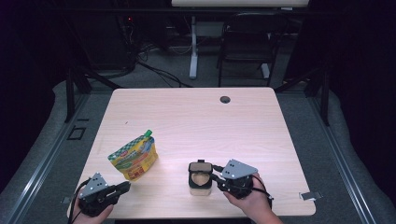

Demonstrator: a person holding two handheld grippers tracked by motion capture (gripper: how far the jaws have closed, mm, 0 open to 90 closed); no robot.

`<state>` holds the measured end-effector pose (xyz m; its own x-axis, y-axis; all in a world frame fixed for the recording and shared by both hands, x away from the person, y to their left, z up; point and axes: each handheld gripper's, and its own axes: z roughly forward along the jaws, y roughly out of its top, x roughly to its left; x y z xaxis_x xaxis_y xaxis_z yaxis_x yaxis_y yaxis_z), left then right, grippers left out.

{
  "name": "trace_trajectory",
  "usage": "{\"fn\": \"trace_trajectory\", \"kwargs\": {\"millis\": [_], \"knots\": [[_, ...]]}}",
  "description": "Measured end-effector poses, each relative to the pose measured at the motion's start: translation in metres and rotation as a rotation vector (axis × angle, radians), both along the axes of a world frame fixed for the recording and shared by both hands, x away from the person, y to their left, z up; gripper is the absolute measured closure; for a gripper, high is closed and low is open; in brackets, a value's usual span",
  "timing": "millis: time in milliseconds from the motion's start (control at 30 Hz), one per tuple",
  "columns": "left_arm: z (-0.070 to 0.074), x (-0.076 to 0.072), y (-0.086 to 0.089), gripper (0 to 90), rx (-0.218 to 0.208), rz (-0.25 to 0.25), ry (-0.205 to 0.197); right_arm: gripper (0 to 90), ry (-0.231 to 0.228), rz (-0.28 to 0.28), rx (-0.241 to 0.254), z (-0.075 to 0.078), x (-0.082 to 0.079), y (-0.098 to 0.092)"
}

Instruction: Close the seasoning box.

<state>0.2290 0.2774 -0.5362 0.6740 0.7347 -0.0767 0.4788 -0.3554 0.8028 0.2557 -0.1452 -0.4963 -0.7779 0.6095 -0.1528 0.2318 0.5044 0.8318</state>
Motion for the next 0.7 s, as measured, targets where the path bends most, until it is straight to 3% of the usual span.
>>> {"fn": "trace_trajectory", "kwargs": {"millis": [700], "knots": [[-0.002, 0.001, 0.0, 77.9, 0.003, 0.002, 0.007, 62.2, 0.072, 0.03, -0.003, -0.01, -0.016, -0.006]]}}
